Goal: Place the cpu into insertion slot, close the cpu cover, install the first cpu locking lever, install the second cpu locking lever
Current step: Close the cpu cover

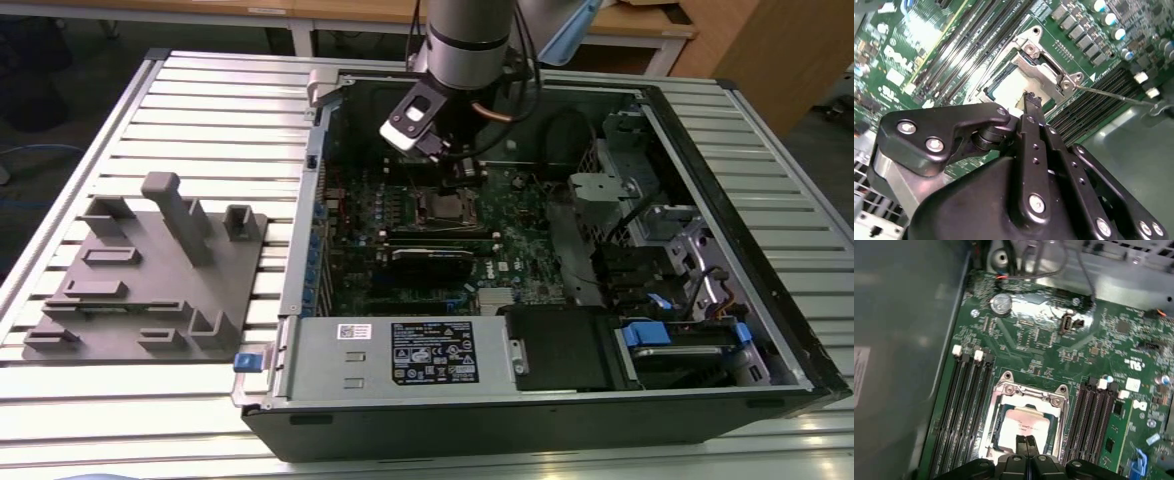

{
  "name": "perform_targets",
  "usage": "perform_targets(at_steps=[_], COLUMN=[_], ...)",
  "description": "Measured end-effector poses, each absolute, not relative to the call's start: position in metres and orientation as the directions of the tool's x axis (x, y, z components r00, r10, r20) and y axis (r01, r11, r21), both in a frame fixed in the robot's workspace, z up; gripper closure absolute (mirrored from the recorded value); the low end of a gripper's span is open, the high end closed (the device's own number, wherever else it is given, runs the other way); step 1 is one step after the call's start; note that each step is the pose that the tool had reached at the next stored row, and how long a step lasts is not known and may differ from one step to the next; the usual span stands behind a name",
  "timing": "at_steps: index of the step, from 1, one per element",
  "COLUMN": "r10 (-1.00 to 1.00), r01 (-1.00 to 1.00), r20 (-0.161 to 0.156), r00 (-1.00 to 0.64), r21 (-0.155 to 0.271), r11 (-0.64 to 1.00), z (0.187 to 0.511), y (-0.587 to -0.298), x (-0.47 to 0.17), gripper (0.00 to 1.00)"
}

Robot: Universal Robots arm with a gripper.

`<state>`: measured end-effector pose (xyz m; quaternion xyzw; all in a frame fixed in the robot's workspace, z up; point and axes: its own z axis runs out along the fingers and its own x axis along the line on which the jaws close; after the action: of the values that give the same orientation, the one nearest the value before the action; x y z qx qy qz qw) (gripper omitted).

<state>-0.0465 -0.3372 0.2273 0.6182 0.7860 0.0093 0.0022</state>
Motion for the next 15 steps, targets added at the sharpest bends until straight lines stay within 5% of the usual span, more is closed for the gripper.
perform_targets(at_steps=[15], r10=[0.943], r01=[0.943], r20=[0.008], r00=[-0.334], r21=[0.017], r11=[0.333], z=[0.2272], y=[-0.3372], x=[-0.0465], gripper=[0.9])
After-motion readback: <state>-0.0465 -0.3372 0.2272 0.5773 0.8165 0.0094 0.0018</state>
